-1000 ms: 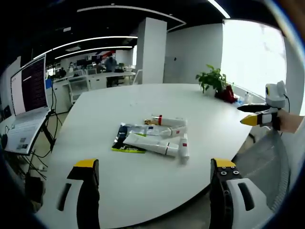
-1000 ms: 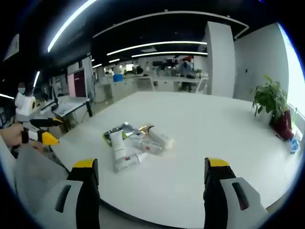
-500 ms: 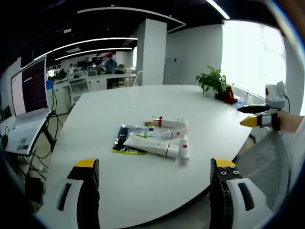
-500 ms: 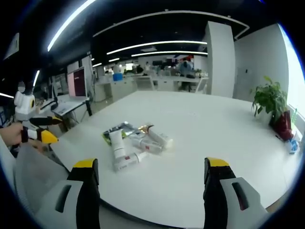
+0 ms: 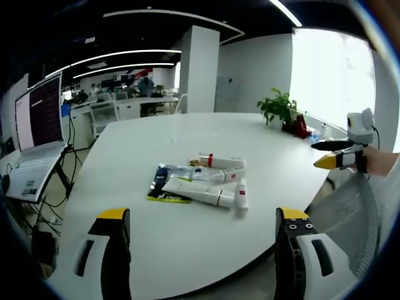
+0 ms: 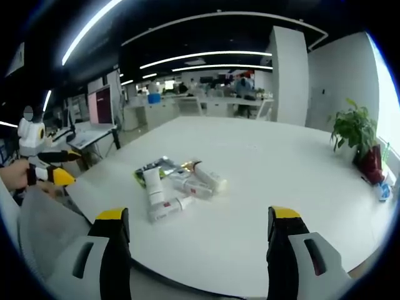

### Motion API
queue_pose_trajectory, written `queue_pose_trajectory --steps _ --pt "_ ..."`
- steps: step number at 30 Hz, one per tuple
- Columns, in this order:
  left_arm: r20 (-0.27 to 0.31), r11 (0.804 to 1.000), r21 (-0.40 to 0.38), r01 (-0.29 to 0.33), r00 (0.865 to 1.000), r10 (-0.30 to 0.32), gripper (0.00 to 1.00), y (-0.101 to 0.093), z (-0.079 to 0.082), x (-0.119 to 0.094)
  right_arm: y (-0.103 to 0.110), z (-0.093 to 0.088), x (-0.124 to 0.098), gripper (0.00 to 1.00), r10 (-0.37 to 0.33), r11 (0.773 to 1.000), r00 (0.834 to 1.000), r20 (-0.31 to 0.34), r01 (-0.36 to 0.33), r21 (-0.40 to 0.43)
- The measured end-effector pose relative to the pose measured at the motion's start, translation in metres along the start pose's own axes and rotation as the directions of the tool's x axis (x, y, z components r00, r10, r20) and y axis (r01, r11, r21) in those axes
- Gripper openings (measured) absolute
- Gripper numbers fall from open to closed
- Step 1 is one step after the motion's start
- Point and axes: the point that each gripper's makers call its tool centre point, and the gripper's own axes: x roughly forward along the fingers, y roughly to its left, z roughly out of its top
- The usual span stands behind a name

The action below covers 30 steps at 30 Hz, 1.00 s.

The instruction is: Arrange the skincare products in the storage area until every visible bottle or jar stands upright without overlapping.

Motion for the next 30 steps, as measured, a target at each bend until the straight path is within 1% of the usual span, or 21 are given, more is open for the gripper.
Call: queue_pose_trajectory --steps 19,22,24,28,30 --pt "-0.003 1.000 -0.009 0.000 1.000 0.000 0.88 0.002 -0.002 0.000 0.003 -0.003 0.001 0.90 0.009 1.000 1.000 -0.028 -0.009 -0.001" --pt "-0.005 1.000 -0.013 0.003 1.000 -0.003 0.88 0.002 -0.002 0.000 0.003 -0.006 0.001 0.90 0.017 1.000 0.999 -0.046 -0.016 0.012" --pt "-0.008 1.000 -0.012 0.002 1.000 -0.002 0.88 0.002 -0.002 0.000 0.003 -0.011 0.002 0.91 0.028 0.999 0.996 -0.079 -0.026 0.026" --pt "-0.012 1.000 -0.017 0.006 1.000 -0.006 0.88 0.000 -0.003 0.001 0.005 -0.012 0.001 0.91 0.044 0.998 0.996 -0.080 -0.040 0.045" --pt "-0.013 1.000 -0.020 0.011 1.000 -0.012 0.88 -0.001 -0.003 0.001 0.005 -0.015 0.003 0.91 0.047 0.998 0.994 -0.096 -0.043 0.040"
